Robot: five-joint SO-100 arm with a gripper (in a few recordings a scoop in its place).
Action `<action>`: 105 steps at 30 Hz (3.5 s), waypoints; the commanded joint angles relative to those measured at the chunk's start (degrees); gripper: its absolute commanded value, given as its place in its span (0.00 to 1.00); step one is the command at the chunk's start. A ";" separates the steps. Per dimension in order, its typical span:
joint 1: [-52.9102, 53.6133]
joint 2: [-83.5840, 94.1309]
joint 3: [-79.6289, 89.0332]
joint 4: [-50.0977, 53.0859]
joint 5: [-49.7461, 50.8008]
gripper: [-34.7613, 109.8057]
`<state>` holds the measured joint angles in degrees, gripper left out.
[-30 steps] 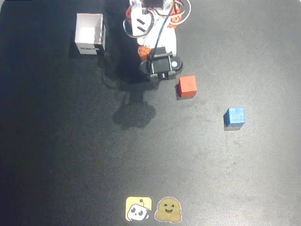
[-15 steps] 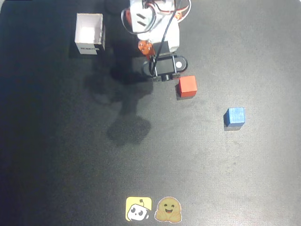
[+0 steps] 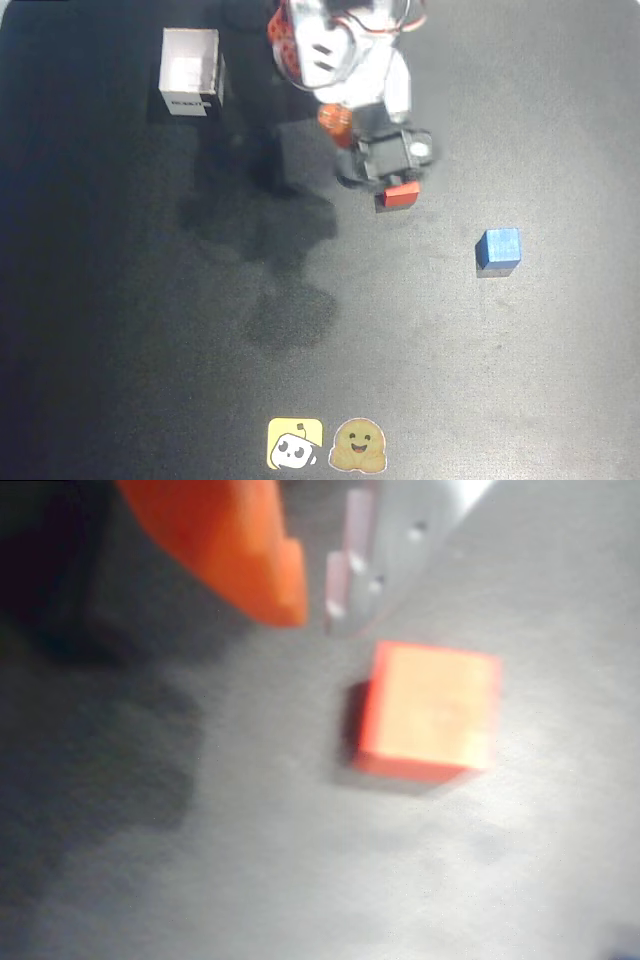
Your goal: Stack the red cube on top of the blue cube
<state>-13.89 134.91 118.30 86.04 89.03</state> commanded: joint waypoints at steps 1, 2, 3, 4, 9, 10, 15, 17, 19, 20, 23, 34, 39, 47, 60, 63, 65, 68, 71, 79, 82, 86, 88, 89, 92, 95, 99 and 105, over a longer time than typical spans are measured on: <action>-2.02 -1.76 -4.04 -0.97 1.05 0.24; -2.55 -2.55 -4.66 -1.23 0.97 0.24; -3.16 -3.34 -5.27 -1.67 0.79 0.24; -3.96 -4.31 -6.15 -1.85 0.79 0.24; -6.68 -5.98 -7.38 -4.31 1.23 0.24; -6.94 -5.98 -7.38 -4.75 2.37 0.24; -6.15 -5.98 -6.50 -7.12 4.39 0.24; -5.27 -5.71 -5.98 -7.29 4.83 0.24; -3.87 -4.92 -5.27 -7.91 4.66 0.24; -3.43 -4.75 -5.10 -7.91 4.75 0.24; -2.37 -4.13 -4.57 -7.56 4.13 0.24; -1.49 -4.22 -4.75 -4.48 4.22 0.24; -1.32 -1.41 -3.43 -0.18 4.39 0.24; -2.11 5.71 2.29 1.93 4.48 0.24; -5.98 7.29 10.99 -4.57 6.15 0.24; -5.98 7.38 13.54 -7.03 6.06 0.24; -6.06 7.12 14.68 -8.35 6.06 0.24; -6.33 6.24 15.82 -10.55 5.98 0.24; -6.86 4.04 16.88 -12.92 5.98 0.24; -7.47 -1.58 18.46 -17.84 6.24 0.24; -7.56 -2.20 20.21 -20.21 6.06 0.25; -7.82 -2.02 23.20 -23.12 5.98 0.30; -8.00 -2.02 23.82 -23.82 5.98 0.30; -8.17 -2.02 24.08 -23.99 6.24 0.30; -8.79 -2.02 24.87 -24.79 7.03 0.33; -10.63 -2.02 26.46 -26.72 10.02 0.34; -13.27 -1.93 28.74 -29.88 13.80 0.36; -13.89 -0.44 32.26 -32.34 15.47 0.37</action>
<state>-27.33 132.89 150.12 54.76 103.62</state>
